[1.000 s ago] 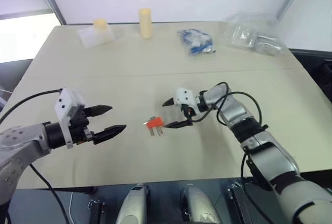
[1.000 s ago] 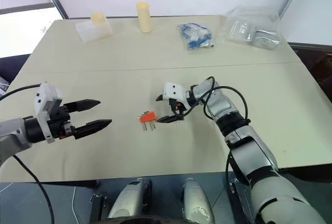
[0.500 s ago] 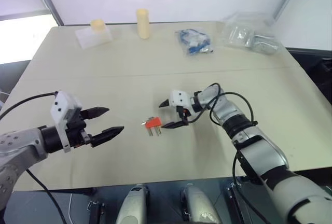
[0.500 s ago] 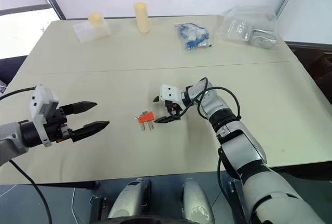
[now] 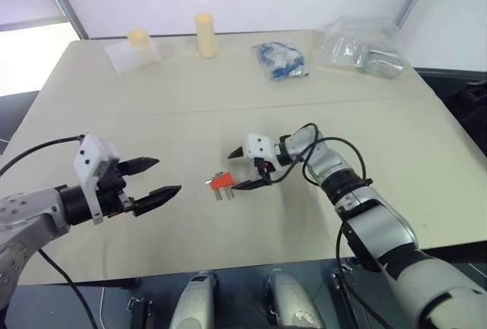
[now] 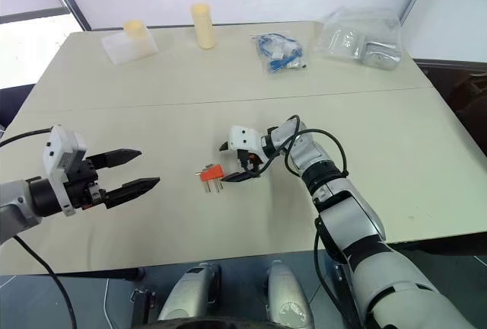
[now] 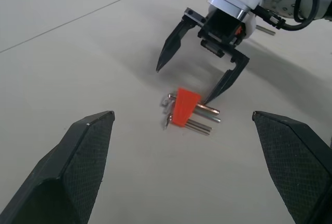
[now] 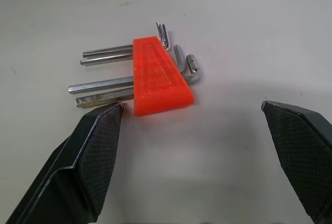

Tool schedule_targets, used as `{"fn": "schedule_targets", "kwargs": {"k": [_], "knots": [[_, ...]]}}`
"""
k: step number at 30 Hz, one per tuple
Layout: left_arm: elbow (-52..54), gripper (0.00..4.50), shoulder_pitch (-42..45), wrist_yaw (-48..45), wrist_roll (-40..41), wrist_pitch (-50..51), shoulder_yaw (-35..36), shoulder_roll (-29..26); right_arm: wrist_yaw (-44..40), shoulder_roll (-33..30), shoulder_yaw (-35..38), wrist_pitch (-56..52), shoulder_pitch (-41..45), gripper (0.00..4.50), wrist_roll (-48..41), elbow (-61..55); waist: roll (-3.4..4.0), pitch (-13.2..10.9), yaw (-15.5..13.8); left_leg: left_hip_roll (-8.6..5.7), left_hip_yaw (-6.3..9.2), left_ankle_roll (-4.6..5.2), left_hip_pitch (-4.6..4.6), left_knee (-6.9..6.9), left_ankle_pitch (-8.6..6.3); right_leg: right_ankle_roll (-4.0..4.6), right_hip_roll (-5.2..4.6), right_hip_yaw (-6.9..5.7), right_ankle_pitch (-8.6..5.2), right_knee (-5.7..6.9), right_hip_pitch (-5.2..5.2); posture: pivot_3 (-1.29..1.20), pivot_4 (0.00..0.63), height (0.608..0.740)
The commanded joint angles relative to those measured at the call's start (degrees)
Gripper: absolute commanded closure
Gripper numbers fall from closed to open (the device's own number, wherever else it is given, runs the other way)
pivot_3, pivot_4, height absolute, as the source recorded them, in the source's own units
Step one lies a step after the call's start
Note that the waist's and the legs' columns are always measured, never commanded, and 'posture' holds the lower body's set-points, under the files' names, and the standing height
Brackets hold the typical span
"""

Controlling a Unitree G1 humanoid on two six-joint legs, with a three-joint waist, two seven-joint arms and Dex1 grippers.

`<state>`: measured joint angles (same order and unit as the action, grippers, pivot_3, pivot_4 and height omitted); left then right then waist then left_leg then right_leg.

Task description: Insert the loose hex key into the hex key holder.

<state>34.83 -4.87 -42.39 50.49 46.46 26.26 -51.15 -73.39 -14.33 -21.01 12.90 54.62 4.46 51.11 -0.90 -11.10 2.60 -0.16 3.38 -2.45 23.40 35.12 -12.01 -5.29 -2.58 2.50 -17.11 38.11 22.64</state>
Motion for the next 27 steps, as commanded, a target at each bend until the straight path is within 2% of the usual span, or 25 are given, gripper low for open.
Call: {"fn": "schedule_targets", "kwargs": {"k": [1, 6, 8, 10, 14, 15, 19, 21, 27], "knots": [[1.3, 0.03, -0.4, 0.0, -0.4, -1.4, 2.1, -0.2, -0.9, 1.0, -1.1, 1.1, 0.8, 0.05, 1.4, 0.0, 0.0, 0.0, 0.0, 0.0, 0.0, 0.0, 0.0, 0.0, 0.0, 0.0, 0.0, 0.0, 0.0, 0.0, 0.0, 0.0, 0.15, 0.74], [1.9, 0.03, -1.4, 0.5, -0.5, -1.9, 2.2, 0.2, -1.5, 1.5, -1.4, 1.9, 0.9, 0.05, 2.0, 0.3, 0.0, 0.0, 0.0, 0.0, 0.0, 0.0, -0.01, -0.01, 0.0, 0.0, -0.02, 0.0, 0.0, 0.0, 0.0, 0.0, 0.15, 0.74], [2.1, 0.0, -1.8, 0.8, -0.7, -2.0, 2.4, 0.3, -1.6, 1.8, -1.5, 2.1, 0.9, 0.59, 2.3, 0.5, 0.0, 0.0, 0.0, 0.0, 0.01, 0.0, -0.01, -0.01, 0.0, 0.0, -0.02, 0.0, 0.0, 0.0, 0.0, 0.0, 0.15, 0.74], [2.4, 0.0, -2.2, 1.2, -0.8, -2.2, 2.6, 0.5, -1.6, 2.1, -1.7, 2.6, 1.0, 1.32, 2.6, 1.0, 0.0, 0.0, 0.0, 0.0, 0.0, 0.0, -0.01, -0.01, 0.0, 0.0, -0.03, 0.0, 0.0, 0.0, 0.0, 0.0, 0.15, 0.74], [2.9, 0.0, -2.7, 1.7, -1.0, -2.3, 2.7, 0.8, -1.3, 2.3, -1.7, 3.3, 1.2, 3.29, 3.1, 2.0, 0.0, 0.0, 0.1, 0.02, 0.02, -0.01, -0.05, -0.01, 0.0, 0.04, -0.02, 0.0, 0.02, 0.02, -0.03, 0.0, 0.15, 0.74], [3.0, 0.0, -2.7, 1.7, -1.1, -2.3, 2.6, 0.9, -1.3, 2.3, -1.7, 3.4, 1.2, 3.49, 3.2, 2.0, 0.0, 0.0, 0.0, 0.03, 0.03, -0.01, -0.06, -0.01, 0.0, 0.05, -0.02, 0.0, 0.03, 0.02, -0.04, 0.0, 0.15, 0.74], [3.0, 0.0, -2.6, 2.0, -1.3, -2.5, 2.1, 1.1, -0.6, 1.8, -1.8, 4.1, 0.6, 3.48, 3.8, 1.3, 0.0, 0.0, 0.0, 0.03, 0.03, -0.01, -0.1, 0.0, 0.0, 0.06, -0.02, 0.0, 0.03, 0.01, -0.09, 0.0, 0.15, 0.74], [2.9, 0.0, -2.3, 2.2, -1.4, -2.6, 1.5, 1.2, 2.4, 1.0, -1.9, 6.8, -0.1, 3.48, 5.0, -0.2, 0.0, 0.0, 0.0, 0.02, 0.03, -0.02, -0.1, 0.0, 0.0, 0.06, -0.02, 0.0, 0.03, 0.01, -0.08, 0.0, 0.15, 0.74], [0.8, 0.0, 0.0, 1.4, -2.4, -3.2, -0.9, 1.1, 20.7, -1.8, 0.0, 15.7, -2.6, 3.48, 10.7, -7.6, 0.0, 0.0, -0.2, 0.0, 0.03, -0.04, -0.08, 0.01, 0.02, 0.06, -0.02, 0.0, 0.03, 0.01, -0.07, 0.0, 0.15, 0.74]]}}
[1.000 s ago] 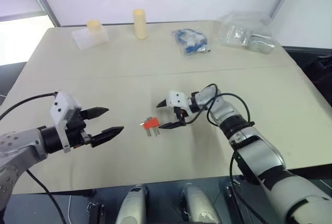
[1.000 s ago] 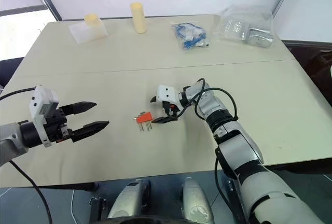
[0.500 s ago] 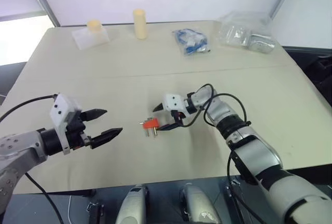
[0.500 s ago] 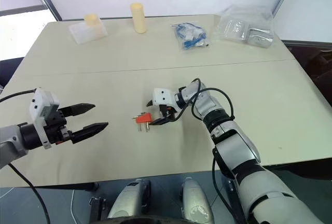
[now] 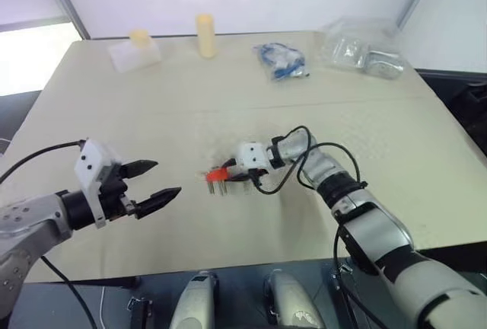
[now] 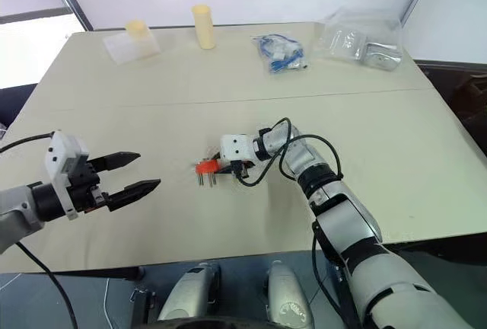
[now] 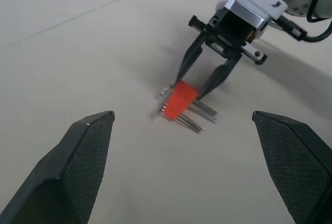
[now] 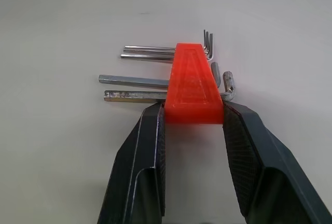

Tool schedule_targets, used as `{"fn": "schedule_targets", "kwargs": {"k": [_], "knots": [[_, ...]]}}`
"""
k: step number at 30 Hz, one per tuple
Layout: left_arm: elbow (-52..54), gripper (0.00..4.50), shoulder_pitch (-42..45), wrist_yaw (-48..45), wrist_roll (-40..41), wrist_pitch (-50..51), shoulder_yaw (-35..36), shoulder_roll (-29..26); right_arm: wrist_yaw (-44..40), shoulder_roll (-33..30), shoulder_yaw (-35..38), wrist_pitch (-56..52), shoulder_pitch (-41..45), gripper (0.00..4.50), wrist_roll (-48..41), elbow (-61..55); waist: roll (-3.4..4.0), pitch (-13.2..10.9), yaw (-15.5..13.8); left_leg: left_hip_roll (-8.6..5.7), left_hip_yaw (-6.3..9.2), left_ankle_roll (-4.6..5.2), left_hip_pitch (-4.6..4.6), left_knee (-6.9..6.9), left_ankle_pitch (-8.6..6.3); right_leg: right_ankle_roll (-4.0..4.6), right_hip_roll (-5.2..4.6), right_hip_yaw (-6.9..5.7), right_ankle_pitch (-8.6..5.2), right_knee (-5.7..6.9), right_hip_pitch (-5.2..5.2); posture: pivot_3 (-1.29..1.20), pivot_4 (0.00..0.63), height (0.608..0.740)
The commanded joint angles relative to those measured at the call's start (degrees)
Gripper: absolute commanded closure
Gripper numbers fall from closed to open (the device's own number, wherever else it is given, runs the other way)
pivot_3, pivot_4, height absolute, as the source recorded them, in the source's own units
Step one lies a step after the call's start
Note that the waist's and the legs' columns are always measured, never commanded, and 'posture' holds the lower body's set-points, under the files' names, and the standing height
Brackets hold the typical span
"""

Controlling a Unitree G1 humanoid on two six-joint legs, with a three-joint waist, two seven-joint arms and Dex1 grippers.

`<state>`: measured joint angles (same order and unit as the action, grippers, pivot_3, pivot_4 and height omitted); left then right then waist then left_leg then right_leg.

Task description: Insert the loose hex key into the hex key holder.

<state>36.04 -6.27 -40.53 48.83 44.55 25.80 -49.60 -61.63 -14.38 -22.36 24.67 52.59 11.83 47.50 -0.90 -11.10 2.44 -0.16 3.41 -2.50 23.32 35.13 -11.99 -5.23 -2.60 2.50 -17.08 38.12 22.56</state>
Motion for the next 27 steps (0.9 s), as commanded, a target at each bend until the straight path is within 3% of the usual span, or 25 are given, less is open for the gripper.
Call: {"fn": "schedule_targets", "kwargs": {"k": [1, 6, 15, 20, 27], "knots": [[-1.0, 0.0, 2.2, -0.8, -1.0, -1.5, -0.9, -0.5, 11.5, -2.4, 1.5, 5.2, -1.1, 3.48, 4.4, -5.6, 0.0, 0.0, 0.0, -0.02, -0.01, -0.01, 0.01, 0.0, 0.0, 0.0, 0.01, 0.0, 0.0, 0.0, 0.0, 0.0, 0.15, 0.74], [-7.1, 0.0, 9.2, -3.2, -1.4, -2.0, -4.3, -0.2, 32.0, -7.9, 1.2, 15.5, -2.9, 3.48, 18.0, -15.8, 0.0, 0.0, -0.2, -0.06, -0.05, -0.01, 0.14, -0.01, 0.01, -0.01, 0.01, 0.01, 0.0, -0.02, 0.13, 0.0, 0.15, 0.74], [-21.6, 0.0, 28.3, -11.5, -0.6, -0.4, -12.6, 0.8, 55.5, -11.6, 3.0, 21.4, -2.0, 3.48, 31.6, -27.5, -0.03, 0.0, -0.1, -0.05, -0.05, -0.03, 0.15, -0.01, 0.03, -0.01, 0.14, 0.0, 0.0, 0.03, 0.15, 0.0, 0.15, 0.74], [-26.4, 0.0, 36.8, -15.0, 0.1, 1.1, -15.3, 2.3, 60.5, -12.5, 1.7, 23.4, -1.3, 3.48, 33.9, -28.0, -0.05, 0.0, 0.0, -0.09, -0.06, -0.04, 0.16, 0.01, 0.04, -0.03, 0.07, 0.01, 0.0, 0.0, 0.13, 0.0, 0.15, 0.74], [-28.1, 0.0, 41.1, -15.6, 1.3, 2.8, -15.1, 5.3, 60.6, -12.7, 1.3, 24.2, -1.3, 3.48, 33.1, -28.7, -0.05, 0.0, 0.1, -0.06, -0.05, -0.03, 0.16, 0.0, 0.04, -0.03, 0.15, 0.02, 0.0, 0.05, 0.16, 0.0, 0.15, 0.74]]}}
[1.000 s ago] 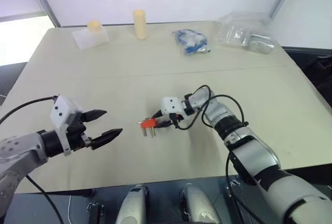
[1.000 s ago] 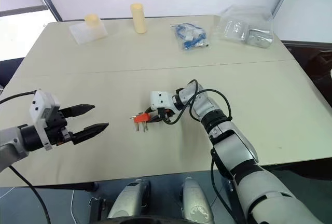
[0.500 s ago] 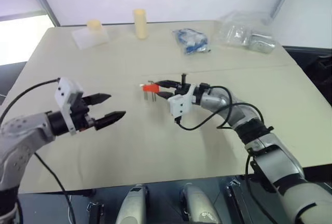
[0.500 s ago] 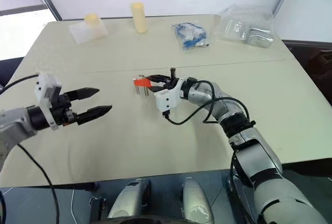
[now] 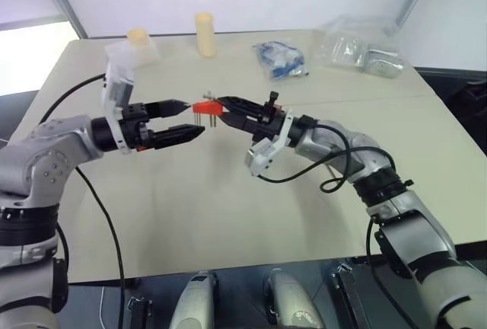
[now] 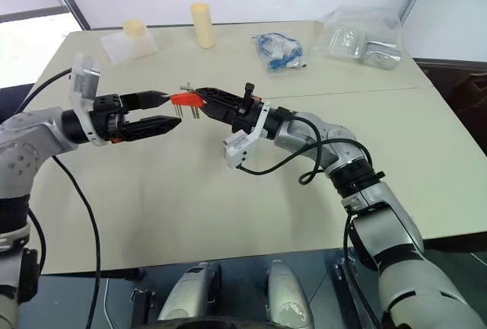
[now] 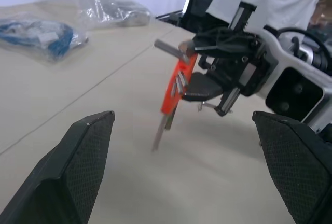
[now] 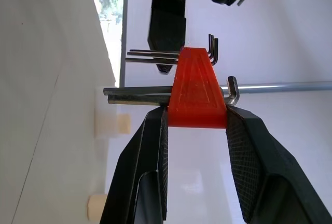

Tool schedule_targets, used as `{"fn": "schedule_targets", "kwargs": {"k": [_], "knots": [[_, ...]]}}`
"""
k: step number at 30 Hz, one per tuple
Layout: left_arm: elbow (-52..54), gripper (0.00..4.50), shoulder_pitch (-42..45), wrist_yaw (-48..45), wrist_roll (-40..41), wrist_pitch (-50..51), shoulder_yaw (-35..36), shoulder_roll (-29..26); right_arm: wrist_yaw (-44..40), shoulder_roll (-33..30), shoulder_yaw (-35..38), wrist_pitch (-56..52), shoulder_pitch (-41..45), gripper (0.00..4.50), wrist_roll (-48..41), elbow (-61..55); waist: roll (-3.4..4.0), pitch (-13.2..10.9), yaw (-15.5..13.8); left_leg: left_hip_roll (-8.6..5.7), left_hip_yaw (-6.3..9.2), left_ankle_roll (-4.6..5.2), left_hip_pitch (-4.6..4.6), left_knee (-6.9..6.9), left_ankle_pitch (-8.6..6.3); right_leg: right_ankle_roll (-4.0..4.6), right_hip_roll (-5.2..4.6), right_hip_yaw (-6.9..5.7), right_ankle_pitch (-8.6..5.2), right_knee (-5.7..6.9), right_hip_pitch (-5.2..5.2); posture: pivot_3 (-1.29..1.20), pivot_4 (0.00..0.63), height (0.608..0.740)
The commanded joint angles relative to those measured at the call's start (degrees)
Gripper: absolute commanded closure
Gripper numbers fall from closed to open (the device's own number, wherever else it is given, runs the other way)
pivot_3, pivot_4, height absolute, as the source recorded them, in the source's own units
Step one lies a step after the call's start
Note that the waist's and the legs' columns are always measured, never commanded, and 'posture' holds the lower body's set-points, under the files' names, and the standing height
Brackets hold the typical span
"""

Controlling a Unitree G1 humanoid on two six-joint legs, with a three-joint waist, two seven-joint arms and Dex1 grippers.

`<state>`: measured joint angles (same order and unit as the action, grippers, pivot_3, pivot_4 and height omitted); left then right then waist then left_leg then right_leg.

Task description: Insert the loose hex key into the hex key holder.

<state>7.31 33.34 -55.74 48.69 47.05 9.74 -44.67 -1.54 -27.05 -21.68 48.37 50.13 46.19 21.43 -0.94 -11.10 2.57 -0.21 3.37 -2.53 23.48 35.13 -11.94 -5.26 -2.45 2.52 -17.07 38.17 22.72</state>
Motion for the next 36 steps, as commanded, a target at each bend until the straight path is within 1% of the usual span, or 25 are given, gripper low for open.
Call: {"fn": "schedule_targets", "kwargs": {"k": [1, 9, 22, 24, 25, 27, 31, 32, 36], "knots": [[0.8, 0.0, 1.6, -0.5, 1.7, 0.5, 1.2, 0.6, 0.1, 0.0, 0.7, 0.4, 1.2, 3.48, -1.7, -2.8, -0.01, 0.0, 0.0, 0.01, 0.0, 0.0, 0.0, 0.01, 0.0, 0.0, 0.0, 0.0, 0.0, 0.0, 0.0, 0.0, 0.15, 0.74], [0.6, 0.0, 2.5, -0.2, 1.5, 0.7, 1.2, 2.2, -2.3, -0.2, 0.7, 0.5, 1.3, 3.48, -3.7, -3.5, -0.01, 0.0, 0.0, 0.01, 0.02, 0.0, 0.0, 0.02, 0.0, 0.0, -0.02, 0.0, 0.0, 0.01, -0.02, 0.0, 0.15, 0.74], [-0.5, 0.0, 3.4, -1.0, 0.8, 0.2, 1.0, 2.9, -4.6, -0.1, 0.9, 0.3, 1.0, 3.48, -4.9, -3.6, -0.01, 0.0, -0.1, 0.01, 0.02, -0.01, 0.0, 0.03, 0.01, 0.0, -0.02, 0.0, 0.0, 0.02, -0.02, 0.0, 0.15, 0.74], [-0.5, 0.54, 3.4, -1.1, 0.8, 0.2, 1.0, 3.1, -4.8, -0.1, 1.0, 0.2, 1.0, 3.48, -5.1, -3.8, -0.01, 0.0, 0.0, 0.01, 0.02, -0.01, 0.0, 0.03, 0.01, 0.0, -0.02, 0.0, 0.0, 0.02, -0.02, 0.0, 0.15, 0.74], [-0.4, 0.93, 3.1, -1.2, 0.6, 0.2, 0.8, 3.1, -5.0, -0.2, 1.0, 0.2, 0.9, 3.48, -5.3, -3.9, -0.01, 0.0, 0.0, 0.01, 0.02, -0.01, 0.0, 0.03, 0.01, 0.0, -0.02, 0.0, 0.0, 0.02, -0.01, 0.0, 0.15, 0.74], [-0.4, 1.88, 2.8, -1.6, 0.3, 0.0, 0.3, 3.2, -5.3, -0.2, 1.1, 0.1, 1.0, 3.48, -5.5, -4.1, -0.01, 0.0, 0.0, 0.01, 0.02, -0.01, 0.0, 0.03, 0.01, 0.0, -0.02, 0.0, 0.0, 0.02, -0.01, 0.0, 0.15, 0.74], [-0.6, 4.03, 2.8, -1.8, -0.4, -0.4, -0.3, 3.7, -5.7, -0.2, 1.2, 0.1, 1.2, 3.48, -5.7, -3.9, -0.01, 0.0, 0.0, 0.01, 0.02, -0.01, 0.0, 0.03, 0.01, 0.0, -0.02, 0.0, 0.0, 0.02, -0.01, 0.0, 0.15, 0.74], [-0.6, 4.49, 2.9, -1.9, -0.7, -0.5, -0.4, 3.8, -5.8, -0.2, 1.2, 0.1, 1.2, 3.48, -5.8, -3.9, -0.01, 0.0, -0.1, 0.01, 0.02, -0.01, 0.0, 0.03, 0.01, 0.0, -0.02, 0.0, 0.0, 0.03, -0.02, 0.0, 0.15, 0.74], [-0.8, 4.49, 3.1, -2.2, -1.7, -0.8, -0.8, 4.3, -6.3, -0.2, 1.2, -0.2, 1.2, 3.48, -6.2, -4.0, -0.01, 0.0, -0.1, 0.01, 0.02, -0.01, 0.0, 0.04, 0.01, 0.0, -0.03, 0.0, 0.0, 0.03, -0.02, 0.0, 0.15, 0.74]]}}
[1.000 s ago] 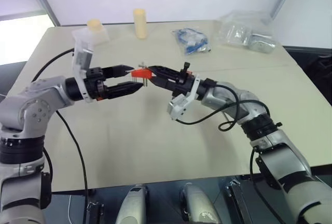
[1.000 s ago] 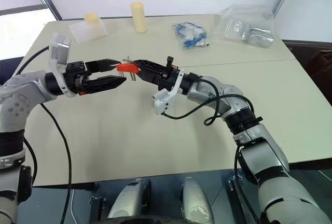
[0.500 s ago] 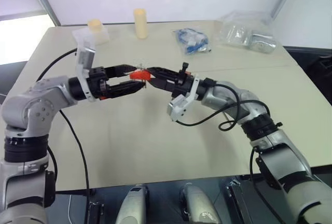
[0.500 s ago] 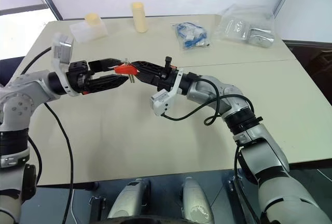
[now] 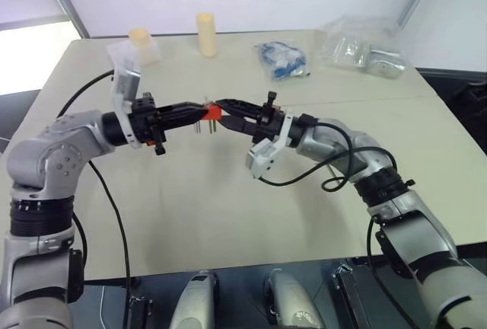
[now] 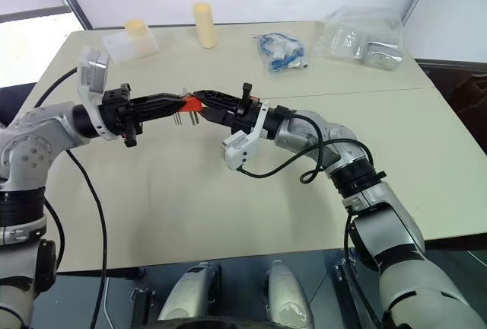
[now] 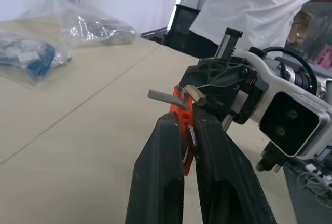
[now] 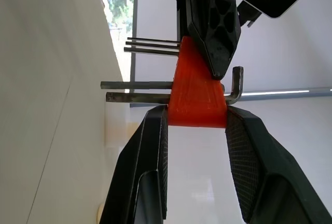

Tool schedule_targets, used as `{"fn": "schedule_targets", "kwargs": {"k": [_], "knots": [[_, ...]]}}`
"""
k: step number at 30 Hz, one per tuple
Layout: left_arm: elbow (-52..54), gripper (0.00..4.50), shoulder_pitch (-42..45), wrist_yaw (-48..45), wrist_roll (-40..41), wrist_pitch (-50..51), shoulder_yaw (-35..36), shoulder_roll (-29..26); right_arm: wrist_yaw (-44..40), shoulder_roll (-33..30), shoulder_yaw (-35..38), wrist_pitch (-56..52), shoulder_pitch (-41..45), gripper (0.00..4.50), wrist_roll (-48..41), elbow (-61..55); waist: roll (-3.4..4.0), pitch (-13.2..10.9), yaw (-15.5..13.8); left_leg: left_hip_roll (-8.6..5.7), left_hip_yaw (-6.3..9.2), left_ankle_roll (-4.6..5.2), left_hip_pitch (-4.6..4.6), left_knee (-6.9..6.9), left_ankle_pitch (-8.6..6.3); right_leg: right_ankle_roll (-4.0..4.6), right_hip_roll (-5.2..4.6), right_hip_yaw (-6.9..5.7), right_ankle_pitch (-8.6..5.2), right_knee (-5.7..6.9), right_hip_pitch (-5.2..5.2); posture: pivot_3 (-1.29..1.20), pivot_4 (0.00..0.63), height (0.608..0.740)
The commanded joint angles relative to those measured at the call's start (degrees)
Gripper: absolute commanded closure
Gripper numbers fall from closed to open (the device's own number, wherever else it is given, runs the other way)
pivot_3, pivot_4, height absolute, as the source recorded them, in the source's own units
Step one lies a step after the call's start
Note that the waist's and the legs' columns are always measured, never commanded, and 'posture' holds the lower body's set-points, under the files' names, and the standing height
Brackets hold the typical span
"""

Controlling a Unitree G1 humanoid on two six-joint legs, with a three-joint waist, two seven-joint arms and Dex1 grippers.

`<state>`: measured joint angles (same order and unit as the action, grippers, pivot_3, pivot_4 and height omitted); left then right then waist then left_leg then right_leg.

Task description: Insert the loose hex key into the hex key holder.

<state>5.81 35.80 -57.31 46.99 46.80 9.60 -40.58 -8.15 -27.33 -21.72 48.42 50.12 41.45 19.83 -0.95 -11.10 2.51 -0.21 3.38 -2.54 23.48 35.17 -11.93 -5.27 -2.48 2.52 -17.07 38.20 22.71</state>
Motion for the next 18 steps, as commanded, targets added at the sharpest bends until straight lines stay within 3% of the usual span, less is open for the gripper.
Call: {"fn": "schedule_targets", "kwargs": {"k": [1, 11, 12, 14, 17, 18], "knots": [[0.8, 4.49, 0.7, -0.7, -0.4, -0.7, -0.9, 0.3, 0.1, 0.1, 1.2, -0.3, 1.3, 3.48, -1.6, -2.4, 0.0, 0.0, 0.0, 0.0, 0.0, 0.0, 0.0, 0.0, 0.0, 0.0, 0.0, 0.0, 0.0, 0.0, 0.0, 0.0, 0.15, 0.74], [0.9, 4.49, 0.8, -0.7, -1.6, -1.2, -1.6, 0.7, -1.5, 0.2, 1.3, -1.0, 0.9, 3.48, -3.1, -2.8, 0.0, 0.0, 0.0, 0.0, 0.0, 0.0, 0.0, 0.0, 0.0, 0.0, 0.0, 0.0, 0.0, 0.0, 0.0, 0.0, 0.15, 0.74], [1.0, 4.5, 0.8, -0.7, -1.6, -1.2, -1.7, 0.8, -1.8, 0.2, 1.3, -1.1, 0.8, 2.45, -3.4, -2.8, 0.0, 0.0, 0.0, 0.0, 0.0, 0.0, 0.0, 0.0, 0.0, 0.0, 0.0, 0.0, 0.0, 0.0, 0.0, 0.0, 0.15, 0.74], [1.1, 4.5, 0.8, -0.6, -1.6, -1.2, -1.8, 0.9, -2.5, 0.2, 1.3, -1.3, 0.7, 1.67, -4.0, -2.9, 0.0, 0.0, 0.0, 0.0, 0.0, 0.0, 0.0, 0.0, 0.0, 0.0, 0.0, 0.0, 0.0, 0.0, -0.01, 0.0, 0.15, 0.74], [1.3, 4.5, 0.7, -0.5, -1.7, -1.3, -2.0, 0.9, -2.8, 0.0, 1.3, -2.0, 0.5, 0.13, -4.1, -3.3, 0.0, 0.0, 0.0, 0.0, 0.0, 0.0, 0.0, 0.01, 0.0, 0.0, 0.0, 0.0, 0.0, 0.01, -0.01, 0.0, 0.15, 0.74], [1.5, 4.5, 0.6, -0.3, -1.7, -1.5, -1.8, 1.0, -3.9, 0.0, 1.3, -3.1, 0.3, 0.05, -4.7, -3.4, 0.0, 0.0, 0.0, 0.0, 0.0, 0.0, 0.0, 0.01, 0.0, 0.0, 0.0, 0.0, 0.0, 0.01, 0.0, 0.0, 0.15, 0.74]]}}
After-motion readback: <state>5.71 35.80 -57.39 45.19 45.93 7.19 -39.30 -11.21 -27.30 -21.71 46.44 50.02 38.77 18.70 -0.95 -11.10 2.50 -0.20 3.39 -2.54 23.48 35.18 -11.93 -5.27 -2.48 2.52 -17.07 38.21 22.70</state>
